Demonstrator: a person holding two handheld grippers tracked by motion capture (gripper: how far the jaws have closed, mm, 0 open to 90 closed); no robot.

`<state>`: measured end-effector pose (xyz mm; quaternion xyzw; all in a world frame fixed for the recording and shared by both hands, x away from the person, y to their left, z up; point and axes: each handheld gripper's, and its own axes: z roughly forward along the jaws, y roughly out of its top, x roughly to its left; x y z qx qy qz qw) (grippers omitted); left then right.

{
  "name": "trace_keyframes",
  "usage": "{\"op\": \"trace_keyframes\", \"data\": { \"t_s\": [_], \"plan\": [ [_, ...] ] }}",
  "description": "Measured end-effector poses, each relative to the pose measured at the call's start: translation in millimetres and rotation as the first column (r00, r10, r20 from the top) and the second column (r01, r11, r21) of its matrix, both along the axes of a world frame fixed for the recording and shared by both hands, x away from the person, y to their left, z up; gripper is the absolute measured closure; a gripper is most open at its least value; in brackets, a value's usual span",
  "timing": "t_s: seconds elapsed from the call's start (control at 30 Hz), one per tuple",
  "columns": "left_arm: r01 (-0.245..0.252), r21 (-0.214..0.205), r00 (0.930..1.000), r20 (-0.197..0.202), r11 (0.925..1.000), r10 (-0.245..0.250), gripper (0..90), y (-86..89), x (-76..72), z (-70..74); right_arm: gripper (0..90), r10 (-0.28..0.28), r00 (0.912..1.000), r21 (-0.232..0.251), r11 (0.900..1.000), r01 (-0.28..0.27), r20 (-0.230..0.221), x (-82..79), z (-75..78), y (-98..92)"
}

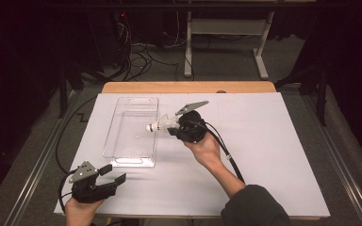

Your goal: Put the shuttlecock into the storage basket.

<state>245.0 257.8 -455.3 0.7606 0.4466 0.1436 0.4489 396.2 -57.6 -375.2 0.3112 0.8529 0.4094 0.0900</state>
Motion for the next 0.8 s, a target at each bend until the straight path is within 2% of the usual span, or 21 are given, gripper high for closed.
{"op": "trace_keyframes", "data": {
  "t_s": [0.8],
  "plan": [
    [0.000,-0.003,1.0000,0.002,1.0000,0.000,32.7,0.6,-0.4,-0.1,89.2,0.027,0.9996,-0.008,0.9996,-0.027,-0.010,6.3,1.5,23.1]
  ]
}}
